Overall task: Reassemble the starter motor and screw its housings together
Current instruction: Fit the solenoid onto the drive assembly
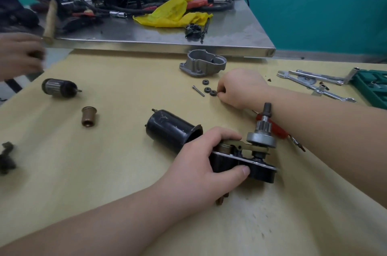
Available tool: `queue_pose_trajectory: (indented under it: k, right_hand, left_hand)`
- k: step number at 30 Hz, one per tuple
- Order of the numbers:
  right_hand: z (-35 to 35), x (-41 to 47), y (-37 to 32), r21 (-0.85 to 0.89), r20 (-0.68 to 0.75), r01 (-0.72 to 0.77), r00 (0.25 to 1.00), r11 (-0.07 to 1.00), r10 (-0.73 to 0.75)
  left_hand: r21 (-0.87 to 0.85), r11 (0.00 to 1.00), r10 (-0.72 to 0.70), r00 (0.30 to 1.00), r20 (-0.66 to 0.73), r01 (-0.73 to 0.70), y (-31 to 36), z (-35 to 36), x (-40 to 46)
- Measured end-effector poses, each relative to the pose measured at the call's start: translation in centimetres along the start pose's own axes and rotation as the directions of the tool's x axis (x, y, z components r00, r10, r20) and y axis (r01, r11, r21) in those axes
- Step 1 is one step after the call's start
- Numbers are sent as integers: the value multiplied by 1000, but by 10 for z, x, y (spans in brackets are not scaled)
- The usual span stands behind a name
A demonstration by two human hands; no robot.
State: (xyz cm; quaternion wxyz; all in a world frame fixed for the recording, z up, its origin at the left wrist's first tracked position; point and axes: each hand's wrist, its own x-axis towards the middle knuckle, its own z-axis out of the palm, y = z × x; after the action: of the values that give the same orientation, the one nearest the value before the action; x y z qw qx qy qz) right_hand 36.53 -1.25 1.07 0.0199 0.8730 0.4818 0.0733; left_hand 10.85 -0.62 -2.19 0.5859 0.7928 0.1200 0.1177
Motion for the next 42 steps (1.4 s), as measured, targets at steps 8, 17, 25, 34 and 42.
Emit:
queue_pose_trajectory:
  k: [8,17,25,34,42]
  right_hand:
    - [-20,-16,19,25,141,-5,990,1000,1]
    - [-27,-93,49,636,27,-200,971,745,238]
    - [-29,-177,19,895,-277,58,849,442,450]
    - [-10,-194,9,738,-442,243,879,630,179]
    - [-18,-179,11,740,-299,184,951,647,72]
  left_hand:
    - [39,999,-2,999,-44,4,4,0,0]
    - [85,996,-6,997,-79,12,9,3,2]
    - [79,996,-35,991,-133,46,12,8,10]
    - [-17,1000,-27,984,-174,25,10,26,23]
    - [2,1000,11,991,-137,-11,10,23,23]
